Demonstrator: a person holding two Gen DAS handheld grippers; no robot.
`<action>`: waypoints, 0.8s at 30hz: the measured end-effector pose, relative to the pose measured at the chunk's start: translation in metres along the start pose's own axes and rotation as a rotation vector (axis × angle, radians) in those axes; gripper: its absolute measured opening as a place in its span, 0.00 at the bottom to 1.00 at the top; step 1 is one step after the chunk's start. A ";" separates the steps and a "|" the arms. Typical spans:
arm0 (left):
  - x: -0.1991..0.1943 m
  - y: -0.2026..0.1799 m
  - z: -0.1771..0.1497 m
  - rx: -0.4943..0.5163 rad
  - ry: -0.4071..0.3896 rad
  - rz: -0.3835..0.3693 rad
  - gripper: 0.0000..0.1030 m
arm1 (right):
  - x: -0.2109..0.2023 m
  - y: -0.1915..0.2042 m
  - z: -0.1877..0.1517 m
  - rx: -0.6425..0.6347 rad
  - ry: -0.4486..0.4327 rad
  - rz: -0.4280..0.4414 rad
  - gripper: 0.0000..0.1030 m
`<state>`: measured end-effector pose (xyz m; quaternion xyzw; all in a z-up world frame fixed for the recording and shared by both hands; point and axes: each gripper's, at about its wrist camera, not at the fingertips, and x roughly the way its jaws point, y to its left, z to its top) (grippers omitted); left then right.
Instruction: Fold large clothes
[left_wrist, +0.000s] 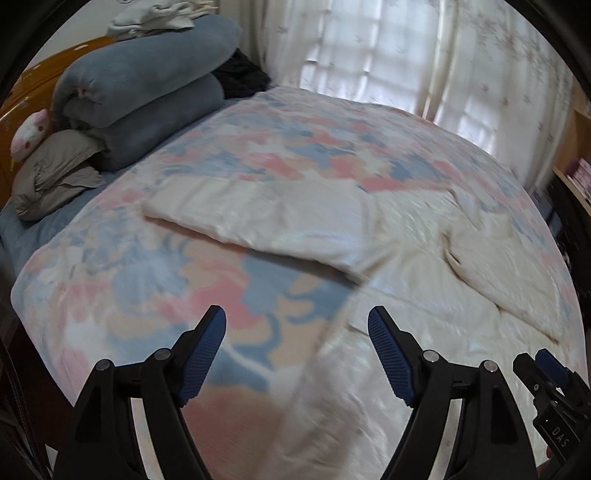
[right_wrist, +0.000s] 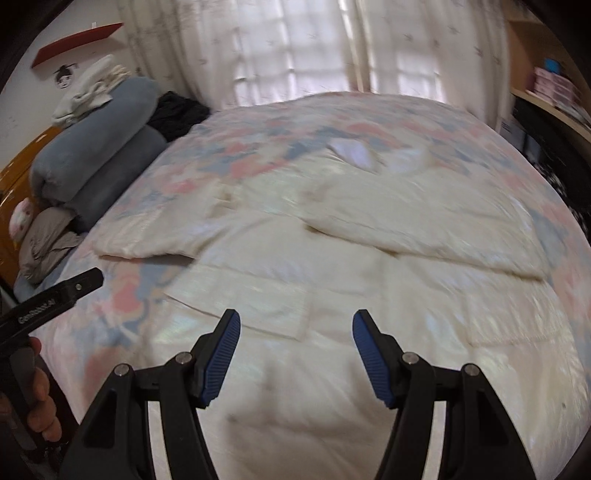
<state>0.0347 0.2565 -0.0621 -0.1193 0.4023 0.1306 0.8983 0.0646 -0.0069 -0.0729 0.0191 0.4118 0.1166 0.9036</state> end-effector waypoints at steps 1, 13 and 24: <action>0.003 0.007 0.005 -0.010 -0.002 0.003 0.76 | 0.003 0.009 0.005 -0.013 -0.007 0.007 0.62; 0.120 0.108 0.043 -0.287 0.144 -0.212 0.76 | 0.085 0.092 0.069 -0.122 -0.081 0.041 0.61; 0.230 0.175 0.052 -0.565 0.169 -0.306 0.75 | 0.210 0.132 0.085 -0.153 0.047 0.103 0.23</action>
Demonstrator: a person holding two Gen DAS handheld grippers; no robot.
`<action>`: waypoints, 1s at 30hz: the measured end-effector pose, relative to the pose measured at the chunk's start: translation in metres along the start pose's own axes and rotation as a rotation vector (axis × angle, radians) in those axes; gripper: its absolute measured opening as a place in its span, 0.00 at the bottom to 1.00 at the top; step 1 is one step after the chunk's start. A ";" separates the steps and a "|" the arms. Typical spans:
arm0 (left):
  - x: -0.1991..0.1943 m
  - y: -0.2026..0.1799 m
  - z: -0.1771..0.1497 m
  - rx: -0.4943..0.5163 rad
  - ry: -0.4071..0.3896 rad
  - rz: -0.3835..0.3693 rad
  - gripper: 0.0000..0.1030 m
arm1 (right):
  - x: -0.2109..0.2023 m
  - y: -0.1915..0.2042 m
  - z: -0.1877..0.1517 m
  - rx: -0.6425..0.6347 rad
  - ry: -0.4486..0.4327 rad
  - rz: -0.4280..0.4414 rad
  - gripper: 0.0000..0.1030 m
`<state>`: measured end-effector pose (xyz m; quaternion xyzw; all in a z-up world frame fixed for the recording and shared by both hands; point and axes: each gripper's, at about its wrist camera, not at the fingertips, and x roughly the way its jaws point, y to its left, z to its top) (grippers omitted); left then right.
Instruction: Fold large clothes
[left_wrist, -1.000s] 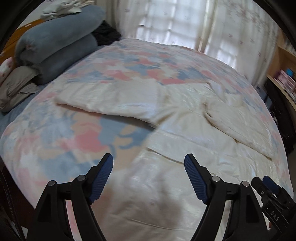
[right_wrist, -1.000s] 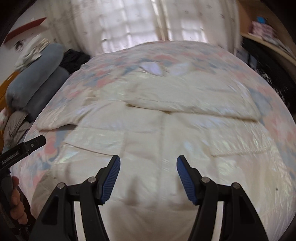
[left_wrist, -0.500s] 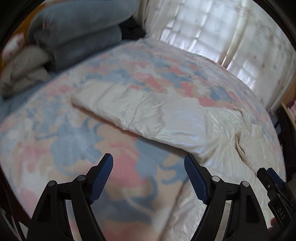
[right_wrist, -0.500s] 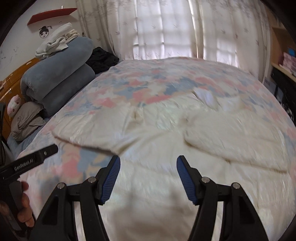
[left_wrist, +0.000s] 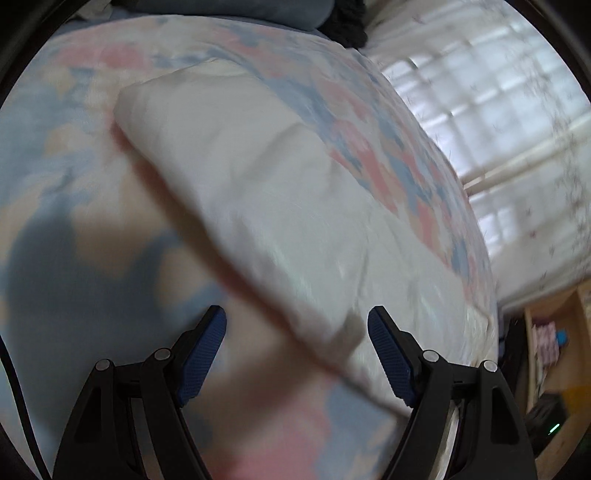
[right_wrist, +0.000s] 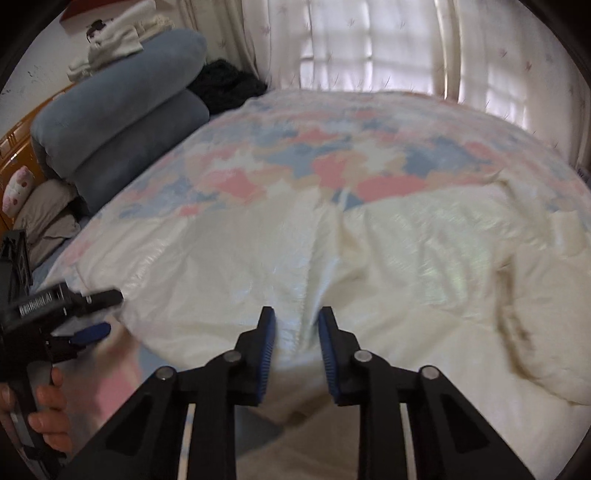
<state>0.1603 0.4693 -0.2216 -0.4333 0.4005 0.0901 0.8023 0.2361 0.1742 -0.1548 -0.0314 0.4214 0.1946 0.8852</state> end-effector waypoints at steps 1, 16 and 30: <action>0.005 0.002 0.006 -0.016 -0.010 -0.005 0.75 | 0.006 0.001 -0.002 -0.006 0.010 -0.004 0.23; -0.034 -0.046 0.010 0.147 -0.333 0.109 0.05 | 0.029 -0.002 -0.024 -0.011 0.020 0.008 0.24; -0.173 -0.269 -0.113 0.815 -0.425 0.125 0.05 | -0.057 -0.060 -0.017 0.248 0.045 0.215 0.25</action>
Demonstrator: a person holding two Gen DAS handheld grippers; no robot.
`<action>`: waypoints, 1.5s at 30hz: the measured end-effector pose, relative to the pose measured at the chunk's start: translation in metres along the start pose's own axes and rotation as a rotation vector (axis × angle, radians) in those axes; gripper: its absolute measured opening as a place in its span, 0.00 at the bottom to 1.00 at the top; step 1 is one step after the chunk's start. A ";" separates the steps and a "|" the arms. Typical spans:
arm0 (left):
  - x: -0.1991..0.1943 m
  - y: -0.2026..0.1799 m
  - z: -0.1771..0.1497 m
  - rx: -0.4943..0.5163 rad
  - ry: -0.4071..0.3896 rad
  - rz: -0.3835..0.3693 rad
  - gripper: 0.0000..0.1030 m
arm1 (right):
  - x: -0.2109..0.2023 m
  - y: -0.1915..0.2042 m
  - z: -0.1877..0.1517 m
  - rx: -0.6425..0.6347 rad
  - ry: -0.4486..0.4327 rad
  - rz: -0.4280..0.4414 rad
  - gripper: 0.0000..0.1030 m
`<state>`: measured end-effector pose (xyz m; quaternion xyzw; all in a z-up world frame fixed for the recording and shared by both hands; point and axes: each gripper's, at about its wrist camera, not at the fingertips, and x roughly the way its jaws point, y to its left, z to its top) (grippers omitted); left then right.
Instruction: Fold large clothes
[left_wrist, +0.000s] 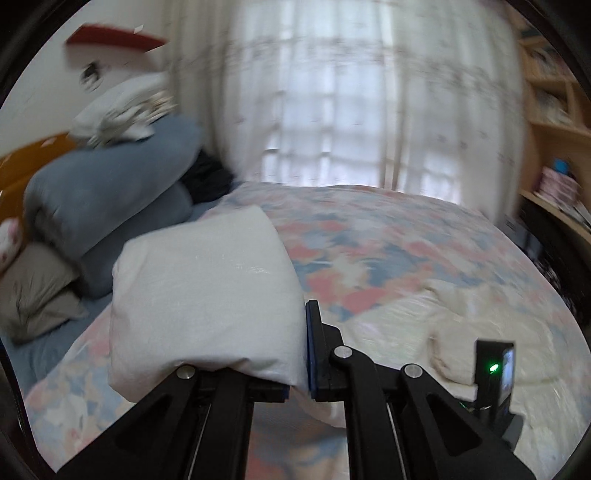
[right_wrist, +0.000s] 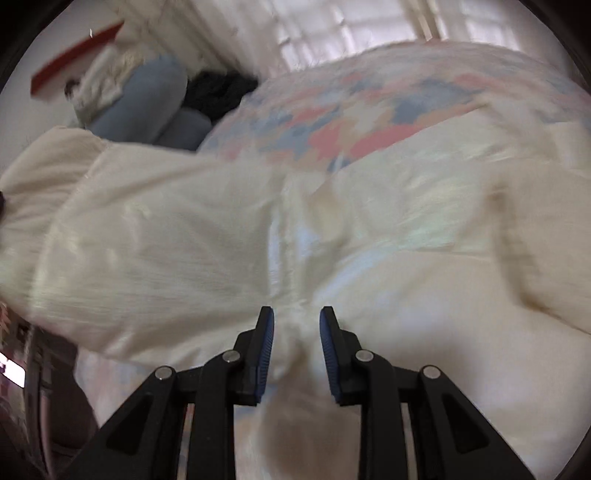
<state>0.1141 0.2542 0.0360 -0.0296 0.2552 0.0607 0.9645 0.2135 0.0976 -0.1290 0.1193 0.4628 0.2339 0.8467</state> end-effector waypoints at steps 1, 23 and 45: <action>-0.007 -0.015 0.000 0.020 0.003 -0.023 0.05 | -0.026 -0.010 -0.003 0.012 -0.039 -0.009 0.25; 0.059 -0.244 -0.151 0.255 0.415 -0.304 0.71 | -0.200 -0.211 -0.080 0.328 -0.216 -0.277 0.49; 0.052 -0.106 -0.141 -0.055 0.376 -0.199 0.72 | -0.189 -0.233 -0.092 0.618 -0.275 0.179 0.72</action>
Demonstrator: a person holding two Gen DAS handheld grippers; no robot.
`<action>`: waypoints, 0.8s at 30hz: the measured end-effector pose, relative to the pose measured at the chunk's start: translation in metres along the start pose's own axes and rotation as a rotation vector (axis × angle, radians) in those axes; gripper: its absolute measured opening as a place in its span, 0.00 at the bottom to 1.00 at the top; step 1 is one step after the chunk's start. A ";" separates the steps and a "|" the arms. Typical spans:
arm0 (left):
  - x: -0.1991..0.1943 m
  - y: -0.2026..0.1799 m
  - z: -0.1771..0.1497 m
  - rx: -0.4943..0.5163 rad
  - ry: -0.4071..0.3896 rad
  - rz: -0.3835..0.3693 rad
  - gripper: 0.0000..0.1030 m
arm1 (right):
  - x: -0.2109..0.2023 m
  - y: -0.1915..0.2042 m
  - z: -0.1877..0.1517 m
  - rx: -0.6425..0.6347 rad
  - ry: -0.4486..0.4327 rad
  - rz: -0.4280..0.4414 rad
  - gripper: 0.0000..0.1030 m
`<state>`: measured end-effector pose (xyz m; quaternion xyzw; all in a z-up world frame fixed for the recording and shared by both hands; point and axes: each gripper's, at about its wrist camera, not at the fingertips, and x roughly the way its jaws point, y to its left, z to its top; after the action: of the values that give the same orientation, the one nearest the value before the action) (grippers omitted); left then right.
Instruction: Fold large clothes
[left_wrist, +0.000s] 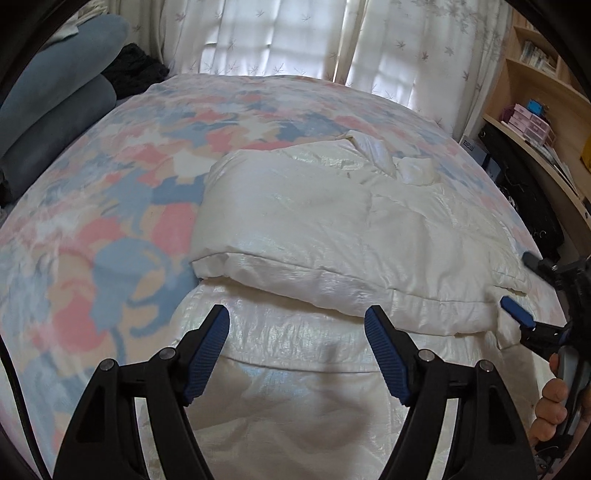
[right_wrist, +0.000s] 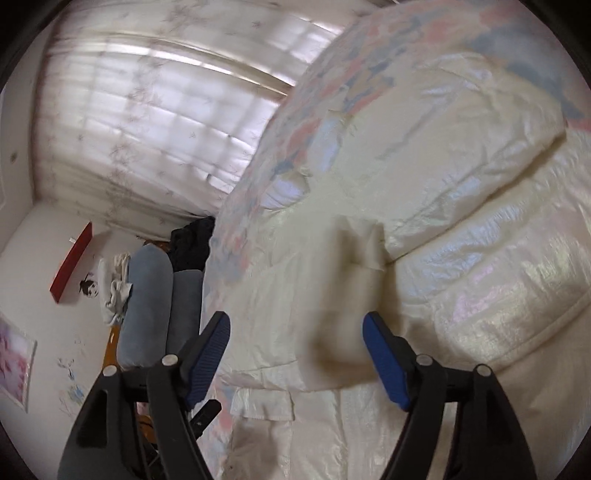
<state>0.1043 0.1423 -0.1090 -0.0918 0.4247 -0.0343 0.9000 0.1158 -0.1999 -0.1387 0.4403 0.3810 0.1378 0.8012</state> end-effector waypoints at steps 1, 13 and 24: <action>0.001 0.002 0.000 -0.005 0.001 -0.003 0.72 | 0.003 -0.001 0.001 0.002 0.010 -0.024 0.72; 0.014 0.017 0.002 -0.064 0.009 -0.012 0.72 | 0.058 0.014 -0.001 -0.138 0.077 -0.254 0.48; 0.013 0.030 0.007 -0.128 -0.023 0.007 0.72 | 0.017 0.185 0.007 -0.758 -0.181 -0.174 0.08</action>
<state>0.1177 0.1708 -0.1202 -0.1480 0.4159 -0.0031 0.8973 0.1540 -0.0883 0.0054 0.0900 0.2669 0.1607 0.9460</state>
